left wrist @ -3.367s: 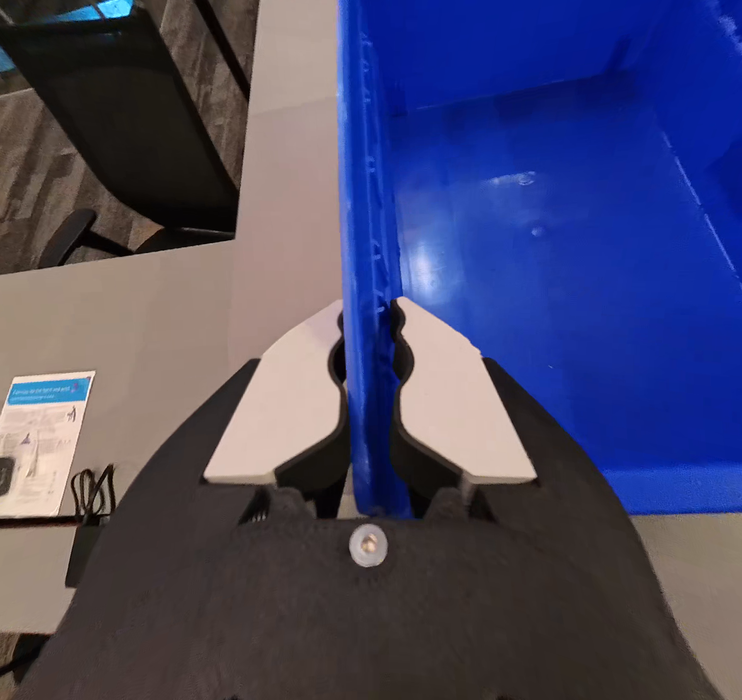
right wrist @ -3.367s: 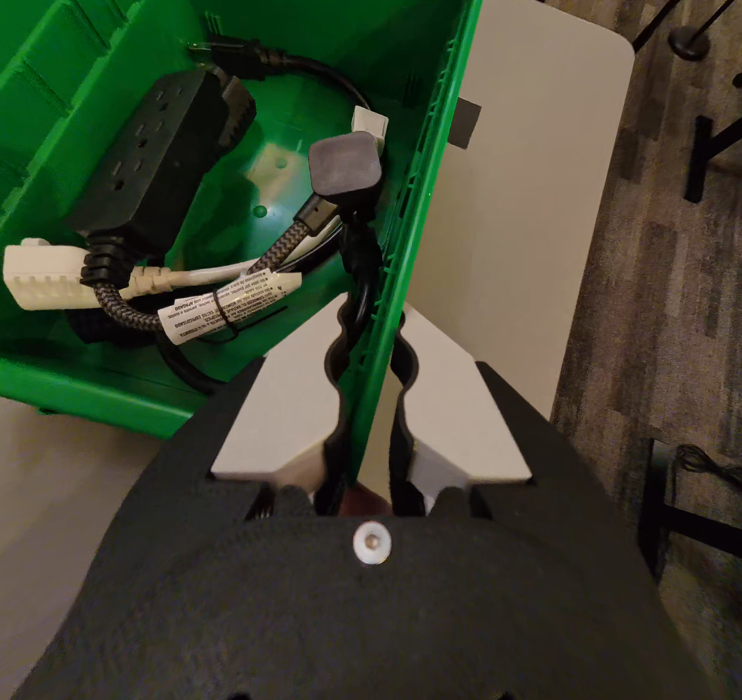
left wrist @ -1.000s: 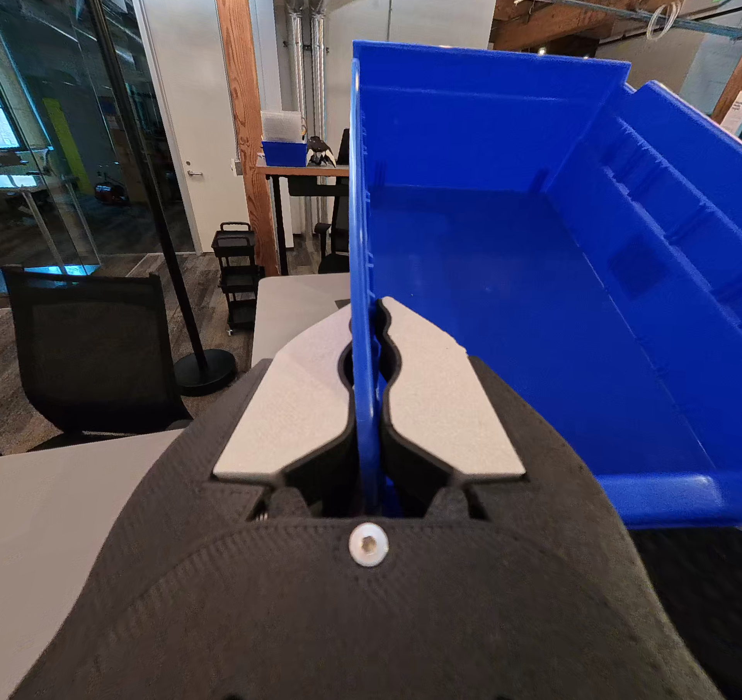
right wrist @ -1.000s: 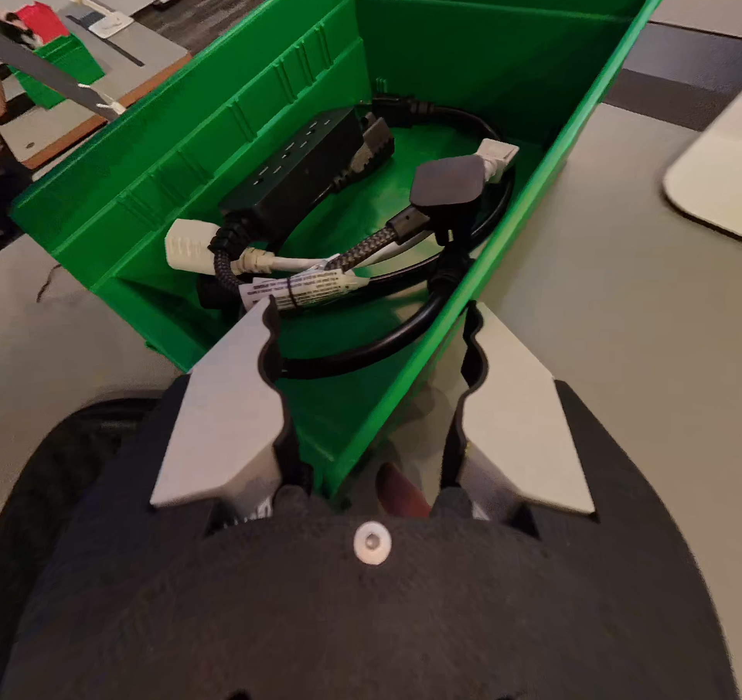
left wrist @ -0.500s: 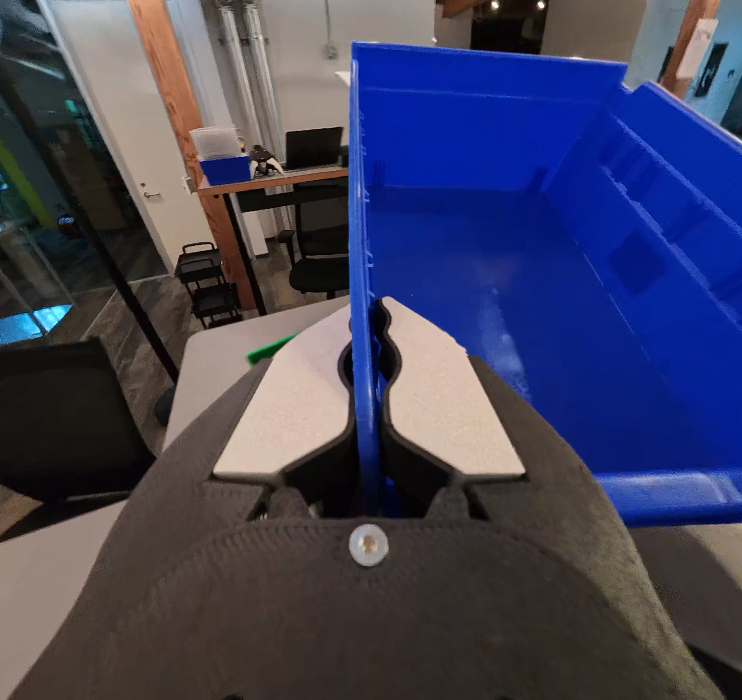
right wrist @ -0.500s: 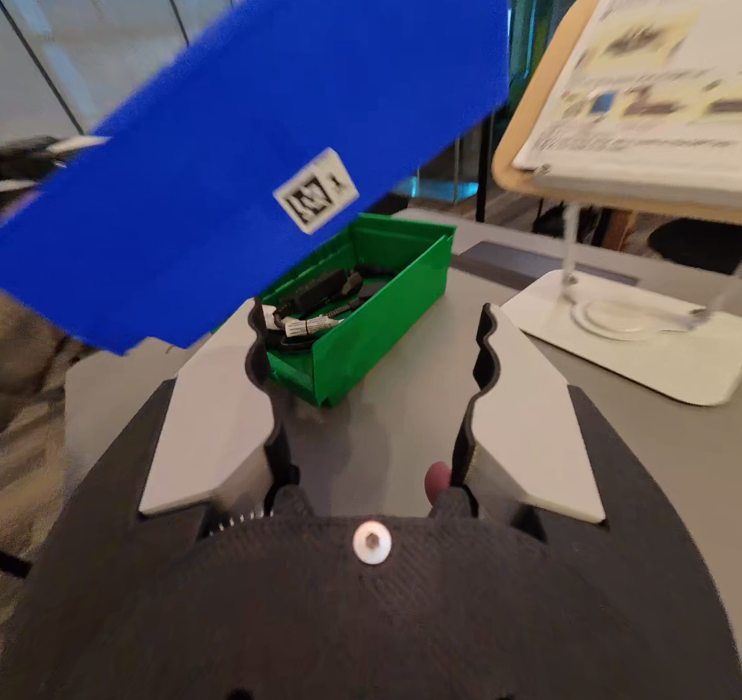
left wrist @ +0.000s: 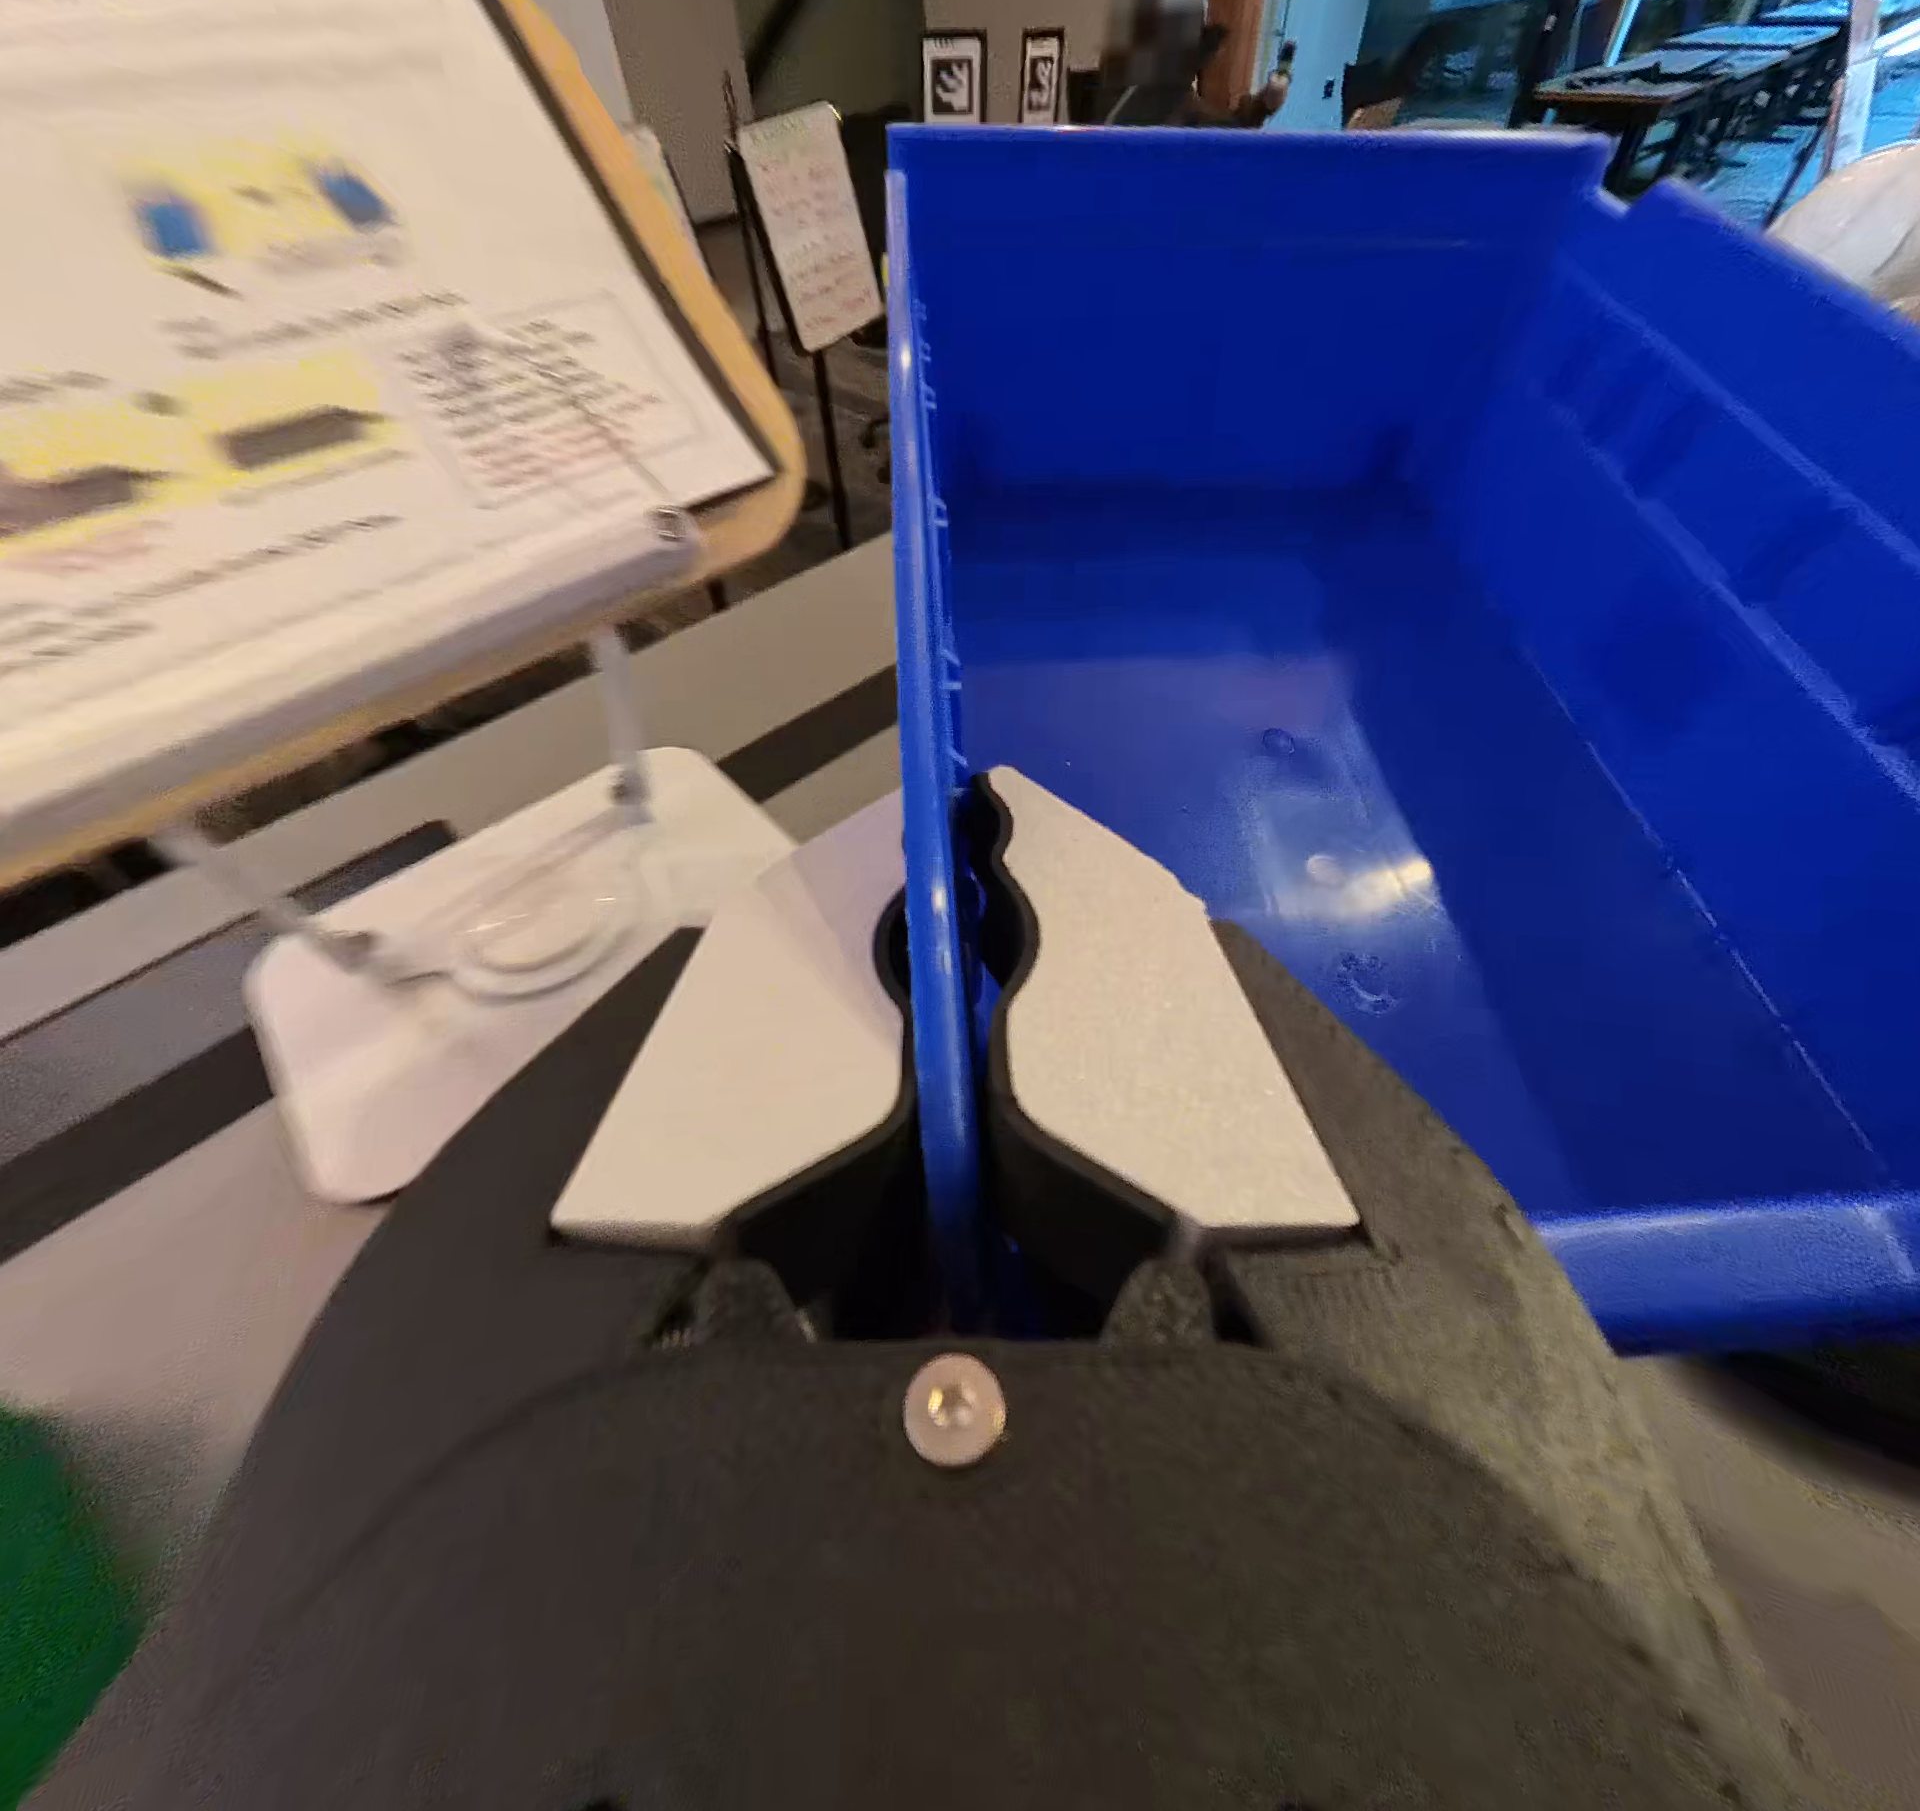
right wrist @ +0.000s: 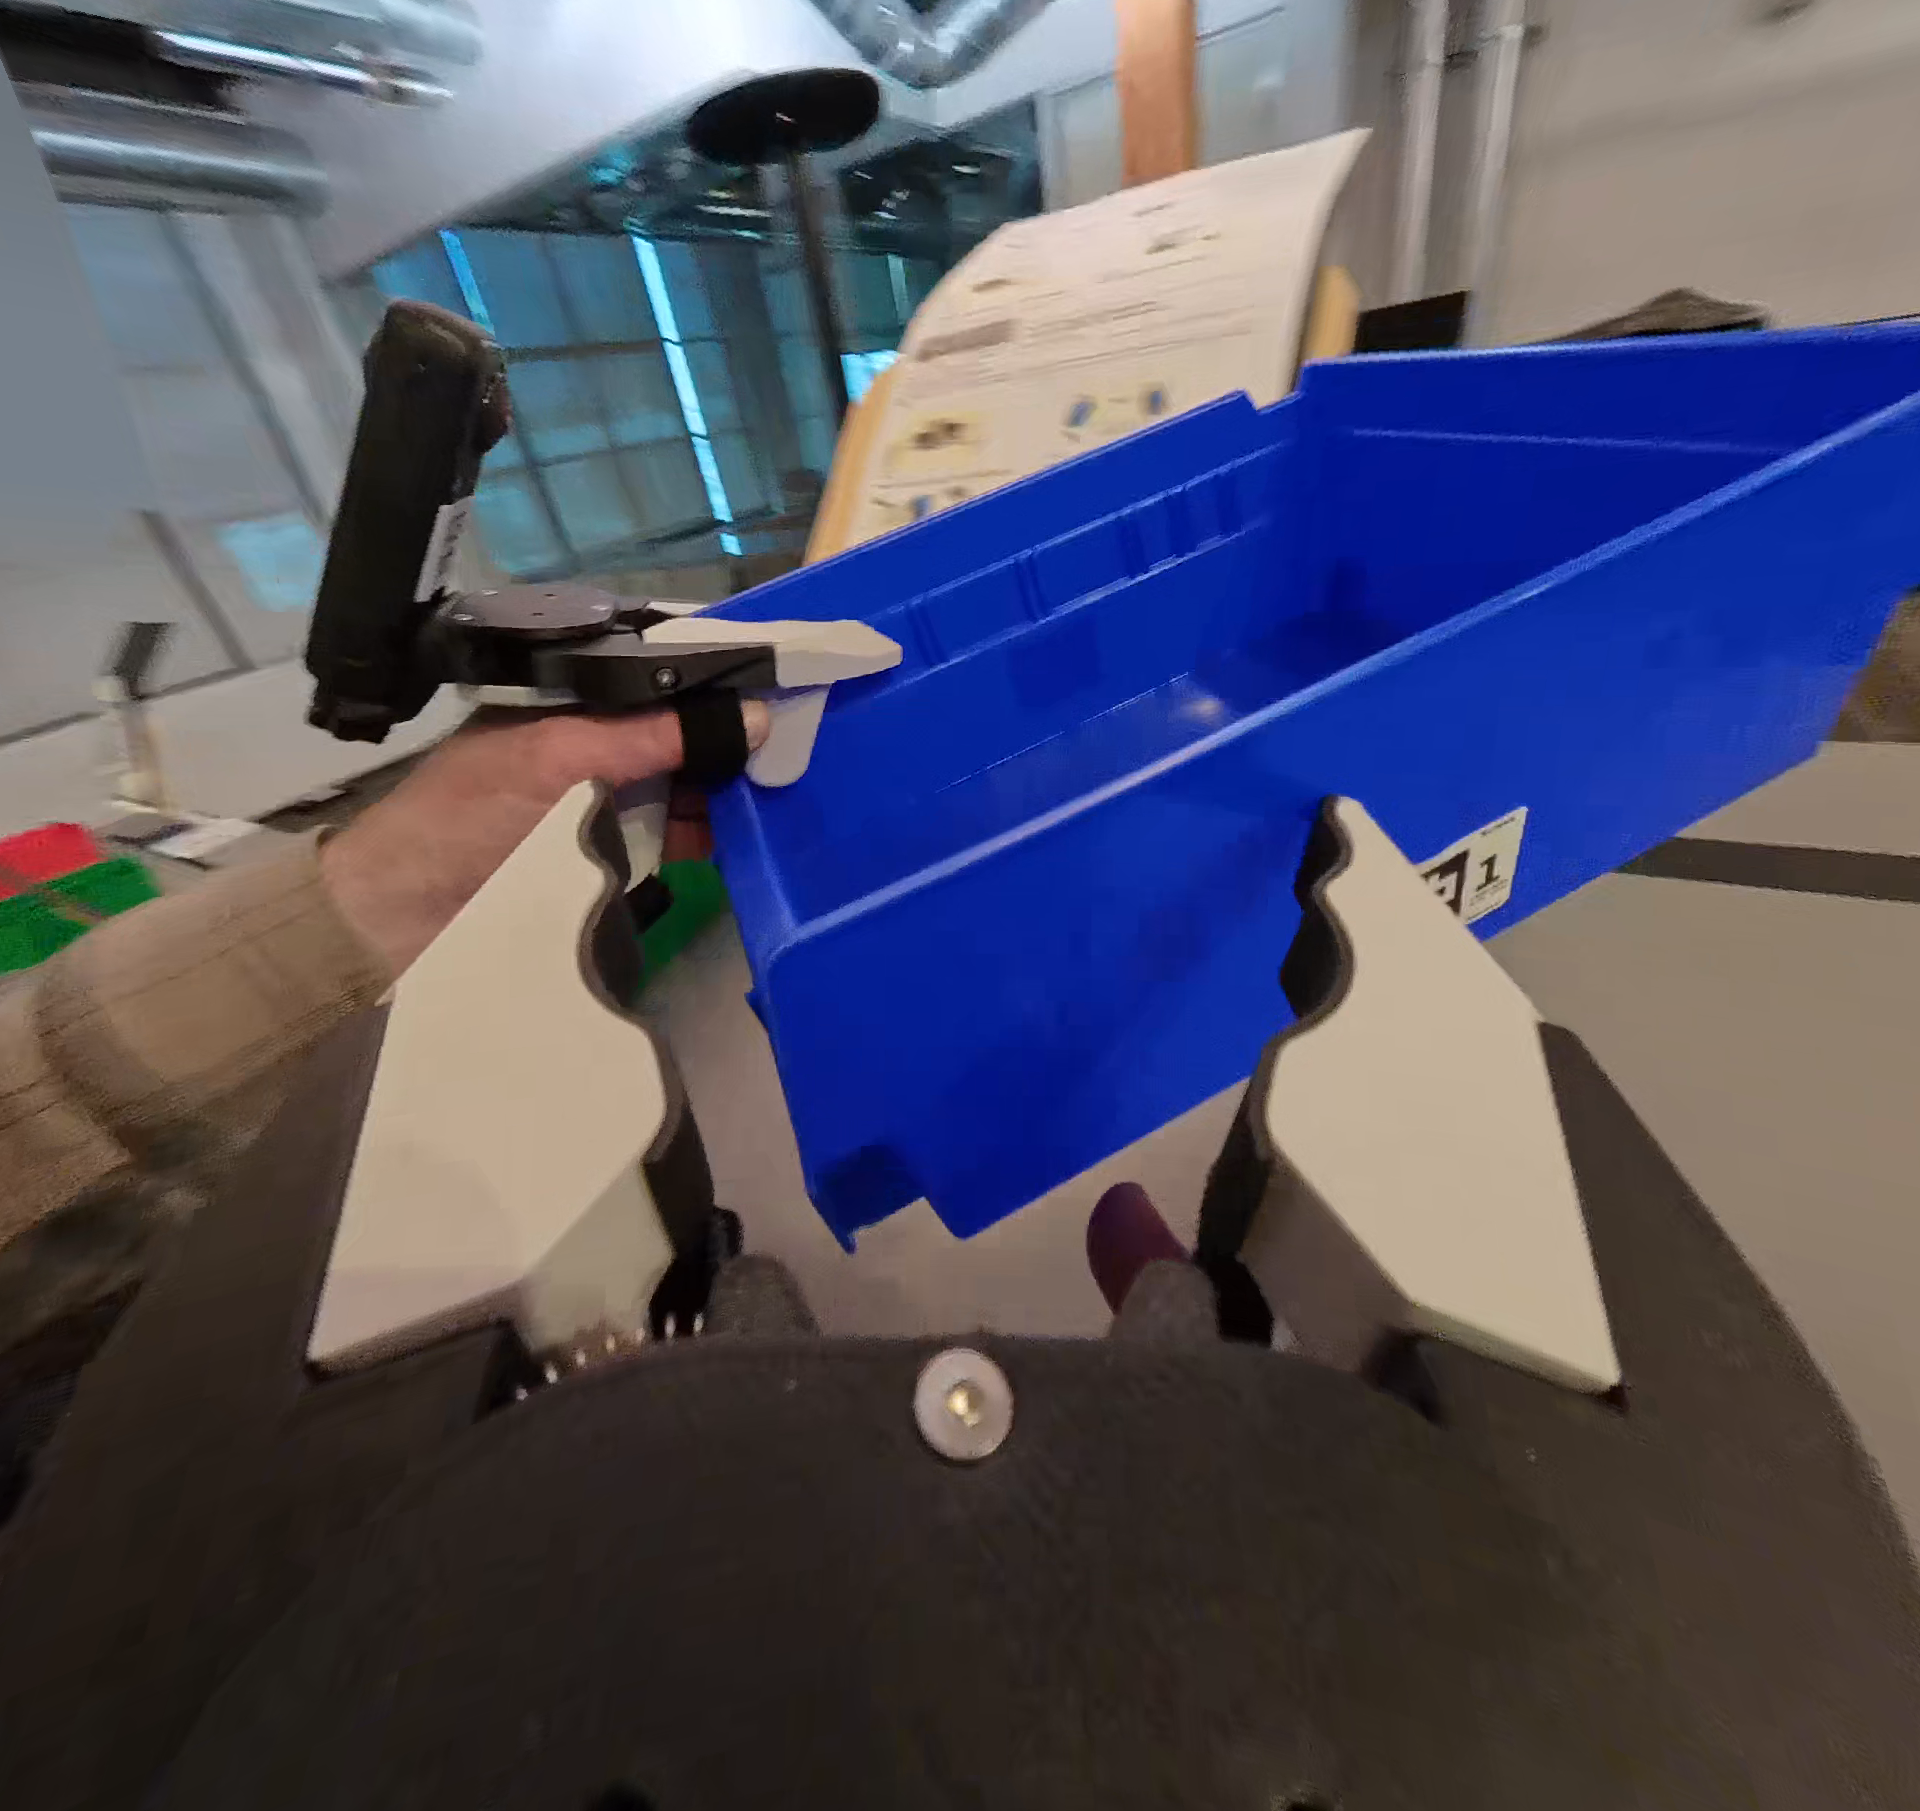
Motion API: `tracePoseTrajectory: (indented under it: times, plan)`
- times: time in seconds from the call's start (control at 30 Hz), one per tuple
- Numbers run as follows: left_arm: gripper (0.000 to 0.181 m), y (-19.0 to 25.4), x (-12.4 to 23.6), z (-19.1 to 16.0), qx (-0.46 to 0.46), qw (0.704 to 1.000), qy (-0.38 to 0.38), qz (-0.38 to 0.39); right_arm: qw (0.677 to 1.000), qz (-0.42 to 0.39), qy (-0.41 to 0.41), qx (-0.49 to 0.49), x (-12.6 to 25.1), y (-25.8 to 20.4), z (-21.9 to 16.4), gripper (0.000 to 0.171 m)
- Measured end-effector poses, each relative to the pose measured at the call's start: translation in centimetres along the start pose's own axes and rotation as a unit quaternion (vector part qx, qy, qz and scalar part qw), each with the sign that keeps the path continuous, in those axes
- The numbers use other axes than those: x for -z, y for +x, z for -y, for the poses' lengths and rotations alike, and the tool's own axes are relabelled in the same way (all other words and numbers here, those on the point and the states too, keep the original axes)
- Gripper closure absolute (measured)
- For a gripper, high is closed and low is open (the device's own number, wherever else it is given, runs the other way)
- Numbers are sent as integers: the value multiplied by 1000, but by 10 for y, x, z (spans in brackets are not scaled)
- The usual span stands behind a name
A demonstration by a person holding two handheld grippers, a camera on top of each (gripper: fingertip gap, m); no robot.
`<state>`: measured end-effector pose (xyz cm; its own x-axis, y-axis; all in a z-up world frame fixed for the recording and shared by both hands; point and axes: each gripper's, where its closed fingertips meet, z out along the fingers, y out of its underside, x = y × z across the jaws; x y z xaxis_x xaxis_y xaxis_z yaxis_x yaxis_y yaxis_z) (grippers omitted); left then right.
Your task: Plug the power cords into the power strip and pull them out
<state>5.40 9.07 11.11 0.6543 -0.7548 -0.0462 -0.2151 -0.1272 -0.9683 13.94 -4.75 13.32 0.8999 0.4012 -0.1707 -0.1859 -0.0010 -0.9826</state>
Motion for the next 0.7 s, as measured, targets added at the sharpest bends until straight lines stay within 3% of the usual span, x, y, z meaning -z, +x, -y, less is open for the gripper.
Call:
tracePoseTrajectory:
  times: [0.1, 0.3, 0.37, 0.53, 0.7]
  plan:
    - [177, 36, -51, -15, 27, 999, -15, -26, 997, -78, -20, 9, 14, 63, -7, 62]
    - [177, 93, -138, -57, 52, 995, -72, -35, 981, -156, -113, -34, 33, 170, -49, 66]
    - [175, 110, -157, -66, 71, 993, -90, -42, 976, -176, -119, -42, 41, 200, -55, 73]
    - [167, 147, -194, -68, 44, 994, -96, -36, 963, -205, -167, -46, 56, 257, -71, 71]
    - [147, 187, -219, -56, 60, 992, -100, -49, 951, -238, -196, -12, 69, 323, -69, 92]
